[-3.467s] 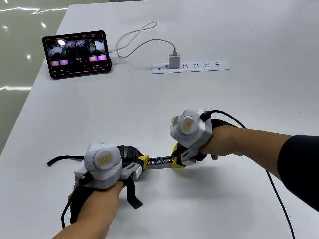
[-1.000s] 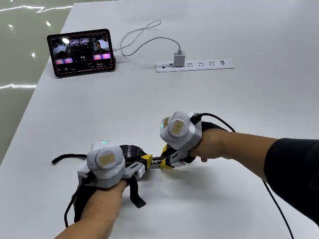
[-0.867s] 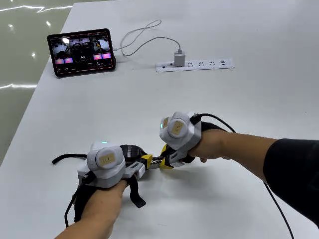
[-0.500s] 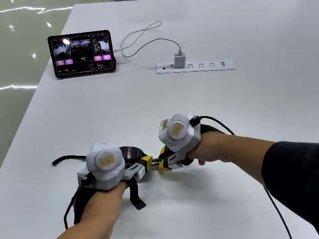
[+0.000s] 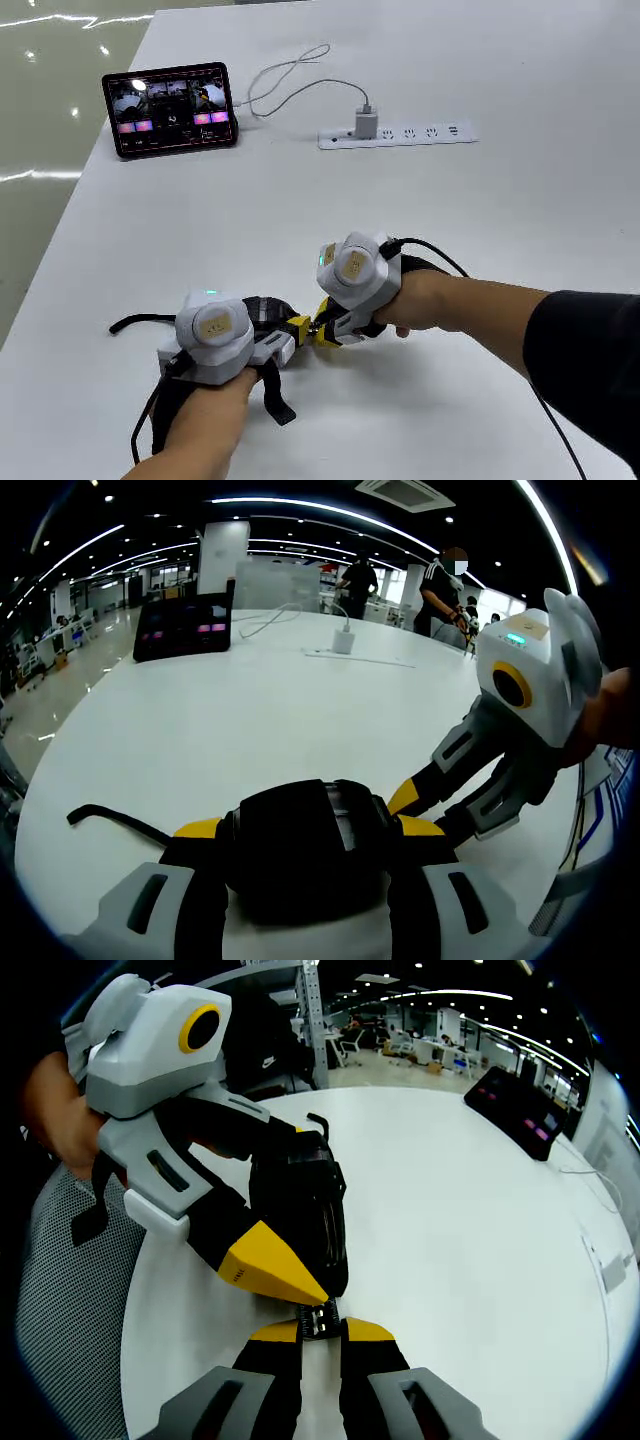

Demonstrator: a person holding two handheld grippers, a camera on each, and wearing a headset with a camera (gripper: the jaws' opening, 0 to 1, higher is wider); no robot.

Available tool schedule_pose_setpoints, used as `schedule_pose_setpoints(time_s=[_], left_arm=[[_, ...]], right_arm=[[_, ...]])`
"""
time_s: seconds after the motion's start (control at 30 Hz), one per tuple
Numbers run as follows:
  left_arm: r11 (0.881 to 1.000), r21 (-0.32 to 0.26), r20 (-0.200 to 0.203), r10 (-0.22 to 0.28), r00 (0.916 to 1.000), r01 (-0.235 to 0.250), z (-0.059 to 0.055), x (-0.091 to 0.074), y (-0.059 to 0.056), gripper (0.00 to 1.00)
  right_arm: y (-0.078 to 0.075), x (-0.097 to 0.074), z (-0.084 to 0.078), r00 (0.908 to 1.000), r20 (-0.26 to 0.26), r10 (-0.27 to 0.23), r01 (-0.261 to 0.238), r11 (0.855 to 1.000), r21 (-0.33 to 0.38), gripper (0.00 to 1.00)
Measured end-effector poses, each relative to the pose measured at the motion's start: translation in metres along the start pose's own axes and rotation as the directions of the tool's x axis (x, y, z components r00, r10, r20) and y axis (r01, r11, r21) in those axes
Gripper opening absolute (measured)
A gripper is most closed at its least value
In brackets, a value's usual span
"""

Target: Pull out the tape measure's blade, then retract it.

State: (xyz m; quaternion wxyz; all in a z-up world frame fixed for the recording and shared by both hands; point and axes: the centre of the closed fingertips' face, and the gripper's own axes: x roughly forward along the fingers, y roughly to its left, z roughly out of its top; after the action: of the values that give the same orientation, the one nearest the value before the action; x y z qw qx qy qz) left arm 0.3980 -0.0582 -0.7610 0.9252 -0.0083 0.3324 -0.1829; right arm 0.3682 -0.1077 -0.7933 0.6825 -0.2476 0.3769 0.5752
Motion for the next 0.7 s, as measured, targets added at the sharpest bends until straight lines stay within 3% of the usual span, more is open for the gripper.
schedule_pose_setpoints(time_s=[0.7], left_arm=[[1.0,-0.001,0.007,0.003,1.0,-0.003,0.0002,-0.0006,-0.0002,0.61]], right_arm=[[0.0019,0.0009,0.0029,0.9998,0.017,-0.004,0.004,1.0,0.009,0.1]])
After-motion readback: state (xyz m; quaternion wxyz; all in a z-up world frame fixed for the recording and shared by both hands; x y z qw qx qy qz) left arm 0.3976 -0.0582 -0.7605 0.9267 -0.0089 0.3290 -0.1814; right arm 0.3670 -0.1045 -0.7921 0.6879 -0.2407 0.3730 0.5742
